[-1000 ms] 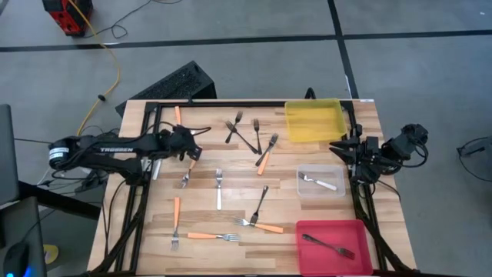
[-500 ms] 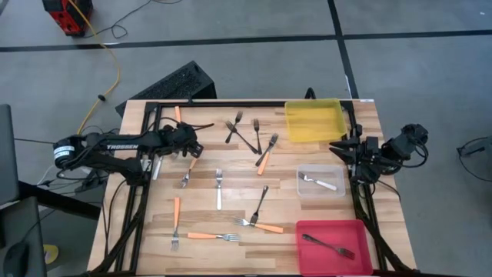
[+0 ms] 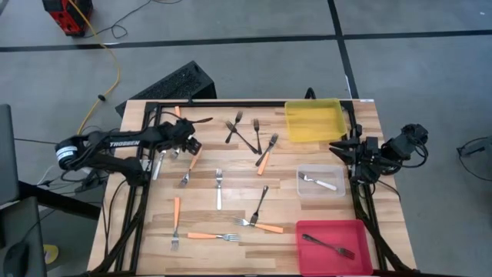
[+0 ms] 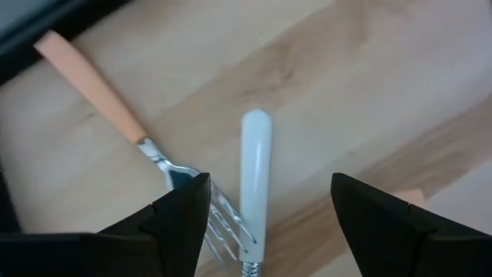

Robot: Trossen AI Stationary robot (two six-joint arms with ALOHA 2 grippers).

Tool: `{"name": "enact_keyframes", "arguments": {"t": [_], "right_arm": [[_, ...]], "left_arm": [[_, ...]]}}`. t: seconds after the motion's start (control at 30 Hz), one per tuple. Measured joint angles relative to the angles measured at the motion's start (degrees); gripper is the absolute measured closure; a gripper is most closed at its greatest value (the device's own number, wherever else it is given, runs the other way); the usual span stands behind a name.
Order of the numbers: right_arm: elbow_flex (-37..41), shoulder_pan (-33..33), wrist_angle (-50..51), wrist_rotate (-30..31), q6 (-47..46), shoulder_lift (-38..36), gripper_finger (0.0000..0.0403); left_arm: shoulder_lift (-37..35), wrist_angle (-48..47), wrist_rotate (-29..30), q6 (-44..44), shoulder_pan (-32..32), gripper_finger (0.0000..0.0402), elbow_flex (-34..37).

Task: Sort silverware by color (type)
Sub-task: Put the white fork into the transparent bin

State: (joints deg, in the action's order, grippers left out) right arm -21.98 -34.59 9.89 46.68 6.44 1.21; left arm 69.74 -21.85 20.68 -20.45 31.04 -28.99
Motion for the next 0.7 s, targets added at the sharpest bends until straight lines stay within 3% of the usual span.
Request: {"name": "enact_keyframes", "arguments": {"t": [0.7], "right_arm": [[0.0,0.0,0.0,0.1,0.0,0.0,0.03]], "left_arm": [[10.7,5.4,-4.3,0.7,1.6,0.0145,-0.3]]}}
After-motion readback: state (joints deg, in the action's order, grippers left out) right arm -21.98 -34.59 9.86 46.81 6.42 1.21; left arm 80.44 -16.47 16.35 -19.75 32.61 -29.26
